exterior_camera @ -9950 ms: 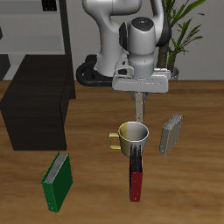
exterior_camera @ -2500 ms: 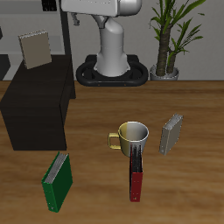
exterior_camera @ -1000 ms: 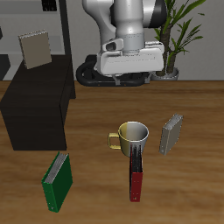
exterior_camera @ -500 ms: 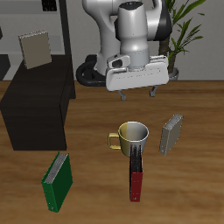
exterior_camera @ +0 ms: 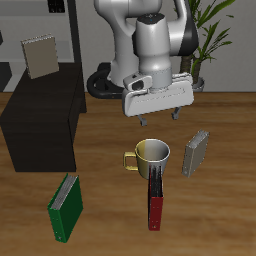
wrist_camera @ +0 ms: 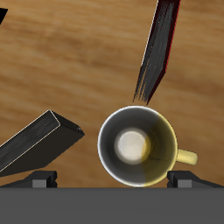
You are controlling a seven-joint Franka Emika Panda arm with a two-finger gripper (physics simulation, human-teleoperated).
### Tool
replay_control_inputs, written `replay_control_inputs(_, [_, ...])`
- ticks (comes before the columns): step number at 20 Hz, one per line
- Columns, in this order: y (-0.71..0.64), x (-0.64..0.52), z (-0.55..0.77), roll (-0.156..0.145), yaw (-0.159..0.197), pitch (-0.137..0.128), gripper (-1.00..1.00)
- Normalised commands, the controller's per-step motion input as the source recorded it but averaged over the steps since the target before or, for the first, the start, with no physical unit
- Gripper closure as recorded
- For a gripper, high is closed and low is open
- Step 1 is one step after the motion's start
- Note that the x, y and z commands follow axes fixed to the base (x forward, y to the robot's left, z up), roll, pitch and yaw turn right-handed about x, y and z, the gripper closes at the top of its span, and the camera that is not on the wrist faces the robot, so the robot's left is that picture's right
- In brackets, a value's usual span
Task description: Place the right yellow book upright on top of the shelf and place the white-yellow mug on top of the shelf
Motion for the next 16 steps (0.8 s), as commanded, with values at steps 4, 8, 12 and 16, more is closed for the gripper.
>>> replay_control_inputs(4, [0.1,0.07,-0.17,0.005,0.074,0.018,-1.0])
replay_control_inputs(8, [0.05,0.04,-0.1,-0.011,0.064,-0.002,-1.0])
replay_control_inputs(12, [-0.08,0.08,-0.14,-0.021,0.055,0.026,-1.0])
replay_control_inputs(16, [-0.04,0.1,-0.18,-0.019,0.067,0.005,-1.0])
